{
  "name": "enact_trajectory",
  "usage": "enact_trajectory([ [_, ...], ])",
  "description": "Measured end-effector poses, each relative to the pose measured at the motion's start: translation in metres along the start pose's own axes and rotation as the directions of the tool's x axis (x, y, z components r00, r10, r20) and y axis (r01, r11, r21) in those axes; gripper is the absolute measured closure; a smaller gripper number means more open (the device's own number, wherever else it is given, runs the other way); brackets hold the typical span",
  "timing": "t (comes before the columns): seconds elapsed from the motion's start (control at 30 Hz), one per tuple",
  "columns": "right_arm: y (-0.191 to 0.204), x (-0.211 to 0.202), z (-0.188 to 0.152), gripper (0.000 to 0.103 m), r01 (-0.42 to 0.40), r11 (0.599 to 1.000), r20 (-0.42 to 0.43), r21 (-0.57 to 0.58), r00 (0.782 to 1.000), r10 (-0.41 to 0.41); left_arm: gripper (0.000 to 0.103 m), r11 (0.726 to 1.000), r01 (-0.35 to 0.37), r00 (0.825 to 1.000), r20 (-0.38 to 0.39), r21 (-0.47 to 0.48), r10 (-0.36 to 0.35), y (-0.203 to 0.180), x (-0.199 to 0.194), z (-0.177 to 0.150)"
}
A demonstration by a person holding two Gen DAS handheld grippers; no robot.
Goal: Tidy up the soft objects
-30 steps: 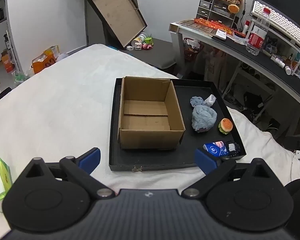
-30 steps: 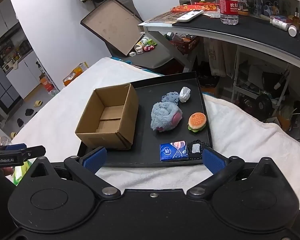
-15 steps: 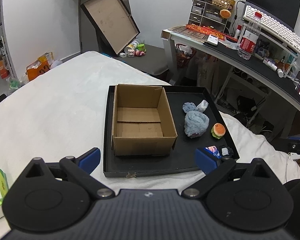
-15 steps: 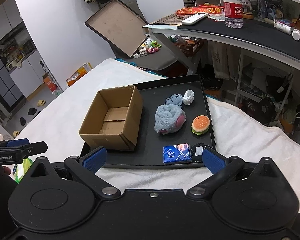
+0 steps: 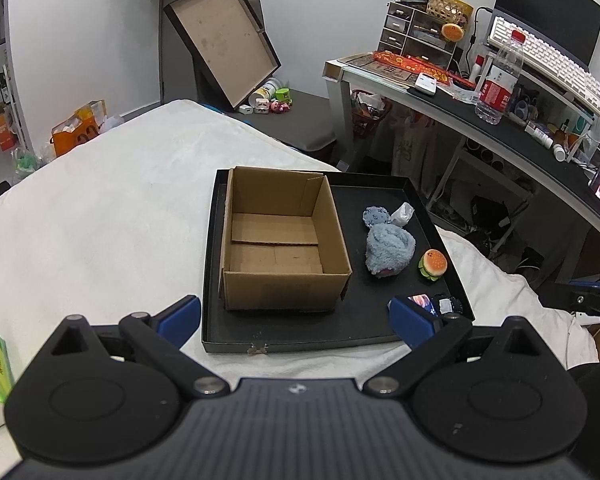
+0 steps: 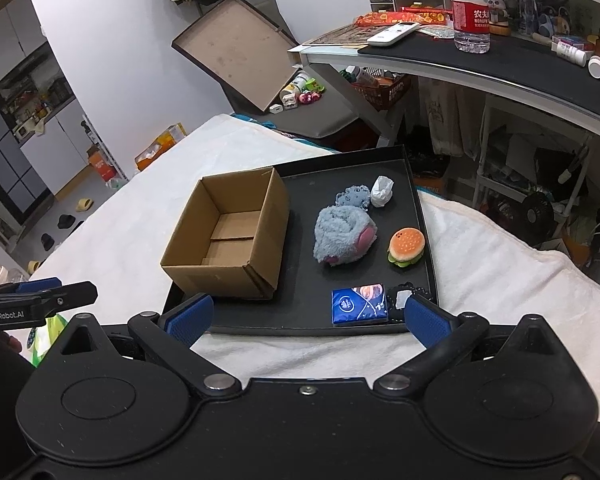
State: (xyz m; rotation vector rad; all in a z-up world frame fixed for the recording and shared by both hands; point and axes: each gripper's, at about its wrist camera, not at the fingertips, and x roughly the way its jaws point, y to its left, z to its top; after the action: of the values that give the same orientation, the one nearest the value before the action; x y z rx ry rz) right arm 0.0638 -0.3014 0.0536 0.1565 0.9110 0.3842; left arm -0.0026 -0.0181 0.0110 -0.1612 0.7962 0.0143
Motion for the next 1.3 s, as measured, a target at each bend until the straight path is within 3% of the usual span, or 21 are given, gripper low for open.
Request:
enact_trajectory([
  [1.3, -0.0047, 0.01, 0.0005, 0.0, 0.008, 1.0, -0.009, 0.005, 1.0, -0.008, 0.003, 0.999, 0.021, 1.0, 0.016, 0.028, -0.022, 0.0091, 0.0083, 0.0046],
])
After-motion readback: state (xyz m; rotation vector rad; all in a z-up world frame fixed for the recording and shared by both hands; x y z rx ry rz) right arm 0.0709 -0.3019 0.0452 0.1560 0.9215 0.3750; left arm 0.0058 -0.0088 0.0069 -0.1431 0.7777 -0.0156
